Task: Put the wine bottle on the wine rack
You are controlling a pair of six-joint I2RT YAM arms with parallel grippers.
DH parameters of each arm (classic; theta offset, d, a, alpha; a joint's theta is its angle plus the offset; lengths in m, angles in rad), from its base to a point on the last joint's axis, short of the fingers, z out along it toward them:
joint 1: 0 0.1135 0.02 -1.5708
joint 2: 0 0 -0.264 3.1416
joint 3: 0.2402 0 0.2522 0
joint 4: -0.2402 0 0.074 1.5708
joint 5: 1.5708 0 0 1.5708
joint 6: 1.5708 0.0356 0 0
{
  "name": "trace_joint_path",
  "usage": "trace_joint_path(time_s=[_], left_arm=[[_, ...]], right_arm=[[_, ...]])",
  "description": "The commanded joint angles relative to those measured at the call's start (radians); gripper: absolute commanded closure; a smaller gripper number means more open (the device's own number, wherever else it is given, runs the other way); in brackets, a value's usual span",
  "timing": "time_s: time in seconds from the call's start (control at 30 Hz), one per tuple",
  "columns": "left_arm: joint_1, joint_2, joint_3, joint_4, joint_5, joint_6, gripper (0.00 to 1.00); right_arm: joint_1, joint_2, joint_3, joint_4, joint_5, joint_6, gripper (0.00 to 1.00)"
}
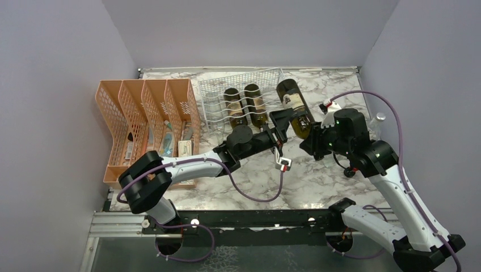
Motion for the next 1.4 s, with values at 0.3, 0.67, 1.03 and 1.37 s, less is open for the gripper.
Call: trace_joint_path(time_s=[0.3, 0.67, 1.03, 1.37], left_arm=[[-0.015, -0.133, 0.036, 0.094, -0.17, -0.423, 0.01], [-0.014, -0.23, 0.105, -0.04, -0.597, -1.174, 0.01], [-0.012, -0.34, 0.101, -0.361, -0.535, -1.506, 0.01], [-0.012, -0.354, 0.145, -0.509, -0.529, -1.546, 0.01]], right_arm=[[-0.004, -0.039, -0.012, 0.085, 0.168, 0.091, 0.99], [-0.005, -0.048, -0.115, 0.072, 0.106, 0.134, 0.99], [-0.005, 0.002, -0.243, 0.182, 0.059, 0.168, 0.99], [-0.004, 0.099, -0.317, 0.363, 0.058, 0.179, 0.99]])
